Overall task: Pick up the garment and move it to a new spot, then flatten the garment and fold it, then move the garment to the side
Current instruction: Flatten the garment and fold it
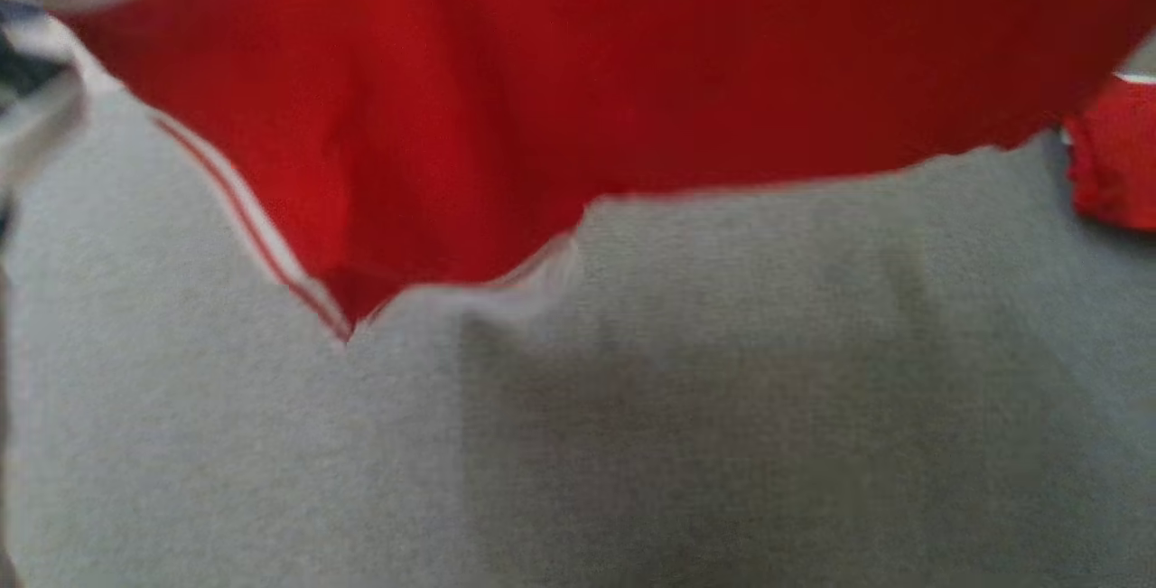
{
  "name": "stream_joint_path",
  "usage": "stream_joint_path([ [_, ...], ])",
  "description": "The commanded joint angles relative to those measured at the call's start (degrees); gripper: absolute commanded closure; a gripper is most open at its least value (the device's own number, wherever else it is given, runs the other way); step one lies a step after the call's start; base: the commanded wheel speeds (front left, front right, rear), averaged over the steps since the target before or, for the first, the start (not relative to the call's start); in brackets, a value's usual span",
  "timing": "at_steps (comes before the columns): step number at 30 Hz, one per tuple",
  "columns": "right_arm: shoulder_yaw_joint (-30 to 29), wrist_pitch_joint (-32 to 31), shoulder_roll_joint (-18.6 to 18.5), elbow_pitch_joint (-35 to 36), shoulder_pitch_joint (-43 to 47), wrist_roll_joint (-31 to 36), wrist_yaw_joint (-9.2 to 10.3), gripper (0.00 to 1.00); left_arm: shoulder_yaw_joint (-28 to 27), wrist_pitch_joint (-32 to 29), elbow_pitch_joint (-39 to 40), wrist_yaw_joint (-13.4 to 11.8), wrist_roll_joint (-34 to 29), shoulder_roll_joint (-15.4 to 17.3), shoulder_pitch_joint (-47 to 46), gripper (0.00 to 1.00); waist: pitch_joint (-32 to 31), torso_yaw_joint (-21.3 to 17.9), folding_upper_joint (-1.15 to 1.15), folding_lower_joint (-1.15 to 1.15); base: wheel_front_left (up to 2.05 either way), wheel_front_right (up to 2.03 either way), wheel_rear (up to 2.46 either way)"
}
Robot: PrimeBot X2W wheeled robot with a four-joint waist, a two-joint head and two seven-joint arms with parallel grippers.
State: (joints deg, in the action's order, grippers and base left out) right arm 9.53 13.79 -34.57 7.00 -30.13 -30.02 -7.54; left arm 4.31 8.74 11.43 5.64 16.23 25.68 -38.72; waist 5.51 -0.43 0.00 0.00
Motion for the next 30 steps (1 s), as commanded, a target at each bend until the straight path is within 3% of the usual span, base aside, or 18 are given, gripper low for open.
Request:
stream_joint_path([
  [1, -0.23, -1.88, -3.77, 2.01, -4.44, -1.12, 0.05, 1.00, -1.51, -1.68, 1.66, 0.40, 0.80, 3.77, -6.82, 1.00, 0.50, -1.39, 0.00, 0.00, 0.00, 0.00, 0.00],
  [5, 1.07, -4.47, -6.00, 0.39, -9.06, -2.68, 0.05, 1.00, -0.45, -3.77, -1.26, 0.77, 2.50, 3.81, -13.21, 1.00, 1.39, -2.23, 0.00, 0.00, 0.00, 0.00, 0.00],
  [12, 7.98, -7.16, -6.16, -10.90, -19.66, -7.74, 0.05, 1.00, 2.83, -7.13, -14.71, 1.37, 6.90, 2.24, -24.01, 1.00, 7.18, -2.40, 0.00, 0.00, 0.00, 0.00, 0.00],
  [20, 17.07, -1.73, -4.29, -21.55, -34.50, -10.57, 0.05, 1.00, 5.10, -2.16, -29.92, 1.59, 7.02, -0.81, -39.20, 1.00, 16.33, -1.41, 0.00, 0.00, 0.00, 0.00, 0.00],
  [24, 17.56, 0.47, -4.28, -23.97, -39.87, -13.44, 0.05, 1.00, 7.84, 1.64, -33.86, 1.72, 6.30, -2.20, -46.25, 1.00, 18.93, -0.29, 0.00, 0.00, 0.00, 0.00, 0.00],
  [30, 23.00, 1.09, -7.53, -26.08, -38.94, -15.70, 0.05, 1.00, 12.68, 4.13, -34.70, 1.82, 9.43, -0.79, -41.87, 1.00, 20.86, 1.42, 0.00, 0.00, 0.00, 0.00, 0.00],
])
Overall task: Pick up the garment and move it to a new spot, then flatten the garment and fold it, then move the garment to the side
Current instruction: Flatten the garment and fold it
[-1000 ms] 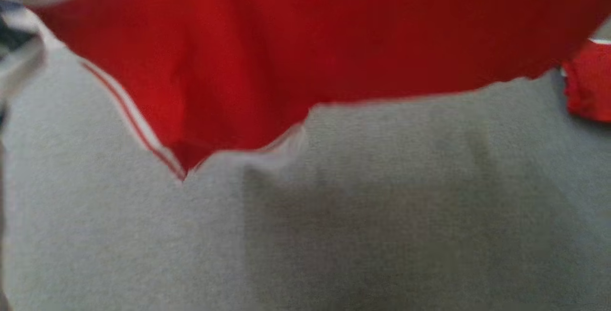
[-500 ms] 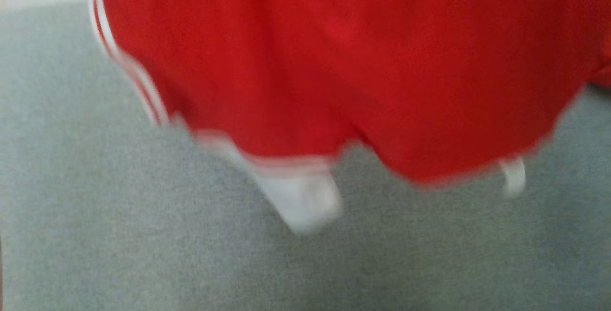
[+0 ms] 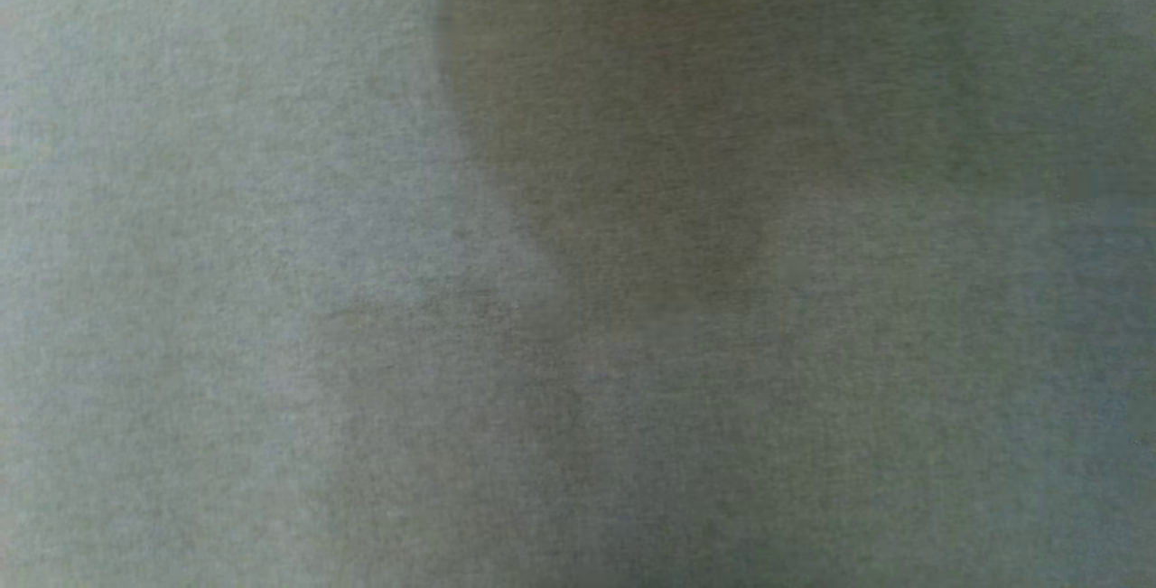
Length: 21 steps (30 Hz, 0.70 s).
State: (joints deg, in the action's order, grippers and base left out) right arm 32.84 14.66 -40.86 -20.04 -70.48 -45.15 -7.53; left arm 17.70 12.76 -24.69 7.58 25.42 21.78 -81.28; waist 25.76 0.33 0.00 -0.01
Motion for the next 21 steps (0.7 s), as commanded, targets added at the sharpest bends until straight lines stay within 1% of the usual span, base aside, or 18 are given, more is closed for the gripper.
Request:
stream_joint_path([
  [1, 0.71, 0.25, -1.74, 0.48, 2.06, -0.86, 0.04, 1.00, 0.35, 0.35, 2.01, -0.11, 1.04, 3.87, 3.09, 1.00, 0.87, 0.90, 0.00, 0.01, 0.00, 0.00, 0.00],
  [6, 3.64, 0.31, -3.74, -1.95, 7.41, -3.34, 0.04, 1.00, 4.05, 1.61, 6.58, -0.10, 4.01, 6.89, 18.05, 1.00, 1.32, 2.61, 0.00, 0.01, 0.00, 0.00, 0.00],
  [9, 4.56, 0.32, -5.23, -2.20, 13.57, -5.99, 0.04, 1.00, 5.01, 2.04, 9.70, -0.10, 4.60, 7.72, 28.05, 1.00, 0.35, 3.17, 0.00, 0.01, 0.00, 0.00, 0.00],
  [12, 5.18, 0.32, -6.77, -1.07, 21.06, -8.84, 0.04, 1.00, 5.79, 2.18, 13.38, -0.14, 4.02, 9.05, 38.30, 1.00, -1.24, 2.87, 0.00, 0.01, 0.00, 0.00, 0.00],
  [14, 4.71, 0.33, -7.63, 0.25, 26.16, -10.50, 0.04, 1.00, 5.77, 2.20, 16.26, -0.54, 3.66, 9.64, 45.21, 1.00, -2.46, 2.52, 0.00, 0.01, 0.00, 0.00, 0.00],
  [19, 2.57, 0.33, -8.78, 4.52, 39.02, -12.91, 0.04, 1.00, 5.12, 2.22, 22.41, -2.78, 3.90, 10.88, 61.10, 1.00, -5.79, 1.23, 0.00, 0.01, 0.00, 0.00, 0.00],
  [20, 2.57, 0.33, -8.78, 4.52, 39.02, -12.91, 0.04, 1.00, 5.12, 2.22, 22.41, -2.78, 3.90, 10.88, 61.10, 1.00, -5.79, 1.23, 0.00, 0.01, 0.00, 0.00, 0.00],
  [21, 2.10, 0.33, -8.89, 5.33, 41.22, -12.98, 0.04, 1.00, 4.96, 2.22, 23.53, -3.35, 3.95, 11.19, 63.81, 1.00, -6.38, 0.90, 0.00, 0.01, 0.00, 0.00, 0.00],
])
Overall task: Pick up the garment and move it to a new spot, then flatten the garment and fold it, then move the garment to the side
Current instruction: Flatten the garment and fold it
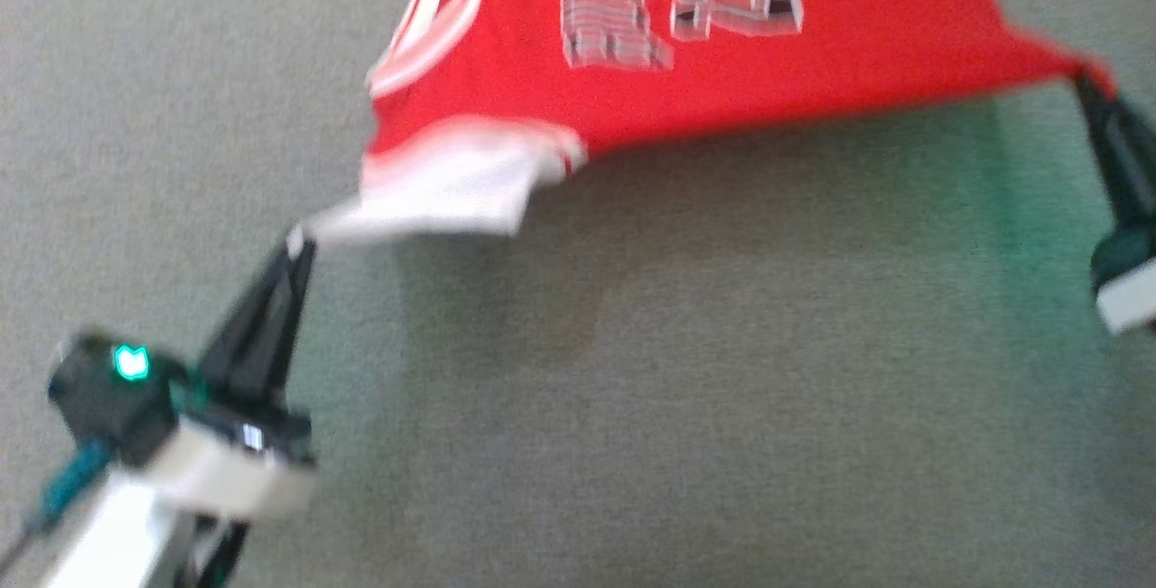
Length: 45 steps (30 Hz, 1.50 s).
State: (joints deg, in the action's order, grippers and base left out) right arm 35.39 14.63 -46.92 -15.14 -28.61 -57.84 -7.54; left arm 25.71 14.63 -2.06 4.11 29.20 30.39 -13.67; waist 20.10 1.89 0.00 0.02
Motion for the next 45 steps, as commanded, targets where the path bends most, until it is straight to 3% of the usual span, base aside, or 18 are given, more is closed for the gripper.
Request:
stream_joint_path([
  [1, -0.96, 0.36, -2.90, 1.21, 1.48, -0.27, 0.05, 1.00, -3.25, 0.36, 2.05, -0.48, 0.24, 2.82, -1.23, 1.00, -1.26, -0.99, 0.00, -0.02, 0.00, 0.00, 0.00],
  [9, -7.38, 0.37, -3.11, 7.71, 18.89, -0.29, 0.05, 1.00, -2.98, 0.16, 9.10, -4.25, 1.58, 4.26, 15.79, 1.00, -6.03, -1.80, 0.00, -0.02, 0.00, 0.00, 0.00],
  [17, -8.65, 0.37, -4.17, 12.66, 28.05, 0.00, 0.05, 1.00, -2.17, -1.79, 12.30, -4.50, 2.72, 5.62, 19.49, 1.00, -8.13, -1.40, 0.00, -0.02, 0.00, 0.00, 0.00],
  [31, -6.92, -0.21, -2.09, 8.79, 18.62, 1.37, 0.05, 1.00, -1.89, -3.84, 8.30, -0.66, -0.44, 5.08, 0.53, 1.00, -0.96, -0.72, 0.00, -0.02, 0.00, 0.00, 0.00],
  [45, -2.50, -1.67, 0.98, 3.17, 3.91, 1.49, 0.05, 1.00, 1.71, -4.67, -4.02, 2.70, -4.76, 4.04, -23.90, 1.00, 6.15, -1.49, 0.00, -0.02, 0.00, 0.00, 0.00],
])
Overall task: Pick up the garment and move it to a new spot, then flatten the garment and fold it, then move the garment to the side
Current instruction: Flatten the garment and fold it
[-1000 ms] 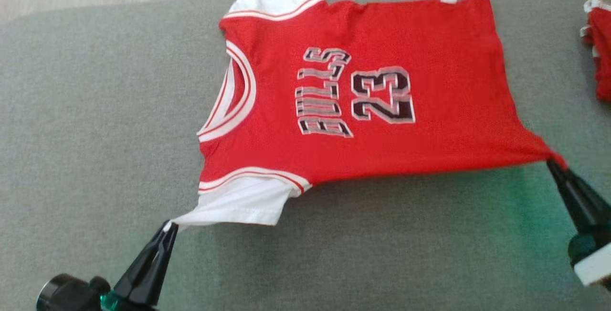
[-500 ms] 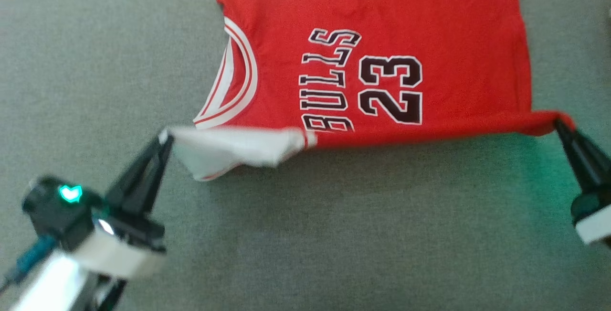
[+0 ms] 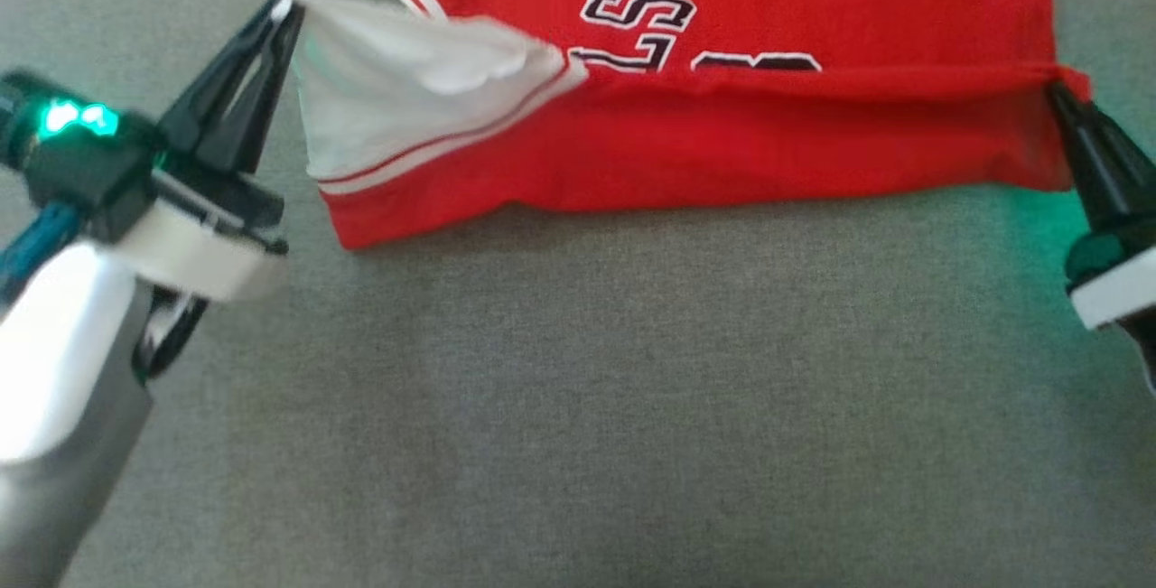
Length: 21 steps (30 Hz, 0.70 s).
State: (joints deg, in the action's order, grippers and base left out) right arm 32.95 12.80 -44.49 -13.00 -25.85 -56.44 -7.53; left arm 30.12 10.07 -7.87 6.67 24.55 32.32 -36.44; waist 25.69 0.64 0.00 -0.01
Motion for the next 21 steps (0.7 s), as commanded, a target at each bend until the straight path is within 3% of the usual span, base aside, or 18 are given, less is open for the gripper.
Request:
stream_joint_path([
  [1, 0.63, -0.22, -1.33, 0.64, 0.07, 0.11, 0.04, 1.00, -1.90, -0.23, 0.45, 0.31, -0.43, 2.18, -2.71, 1.00, 1.10, -0.45, 0.00, 0.01, 0.00, 0.00, 0.00],
  [6, 3.78, -0.83, -0.42, -2.45, -4.95, 1.01, 0.04, 1.00, 1.24, 1.07, -6.51, 0.66, -1.45, 1.77, -8.68, 1.00, 3.02, -1.67, 0.00, 0.01, 0.00, 0.00, 0.00],
  [7, 4.35, -0.76, -0.07, -3.15, -5.84, 1.07, 0.04, 1.00, 1.74, 1.50, -7.91, 0.69, -1.49, 1.56, -9.43, 0.91, 3.29, -1.90, 0.00, 0.01, 0.00, 0.00, 0.00],
  [8, 4.84, -0.65, 0.32, -3.90, -6.65, 1.06, 0.04, 0.86, 2.23, 1.96, -9.25, 0.71, -1.43, 1.24, -10.03, 0.62, 3.46, -2.09, 0.00, 0.01, 0.00, 0.00, 0.00],
  [9, 5.18, -0.49, 0.79, -4.73, -7.38, 0.92, 0.04, 0.04, 2.60, 2.40, -10.54, 0.73, -1.27, 0.89, -10.48, 0.00, 3.60, -2.26, 0.00, 0.01, 0.00, 0.00, 0.00],
  [10, 5.31, -0.18, 1.28, -5.52, -8.12, 0.82, 0.04, 0.00, 2.78, 2.85, -11.76, 0.74, -1.14, 0.51, -10.81, 0.00, 3.72, -2.42, 0.00, 0.01, 0.00, 0.00, 0.00],
  [14, 5.55, 1.08, 2.51, -8.28, -10.02, 1.02, 0.04, 0.00, 2.90, 4.31, -14.64, 0.34, -1.55, -0.75, -10.17, 0.00, 3.69, -2.88, 0.00, 0.01, 0.00, 0.00, 0.00],
  [21, 1.21, 2.14, 2.29, -10.38, -9.37, 3.04, 0.04, 0.00, -1.04, 4.90, -11.54, -4.61, 0.97, -5.25, -0.05, 0.00, 1.74, -2.53, 0.00, 0.01, 0.00, 0.00, 0.00],
])
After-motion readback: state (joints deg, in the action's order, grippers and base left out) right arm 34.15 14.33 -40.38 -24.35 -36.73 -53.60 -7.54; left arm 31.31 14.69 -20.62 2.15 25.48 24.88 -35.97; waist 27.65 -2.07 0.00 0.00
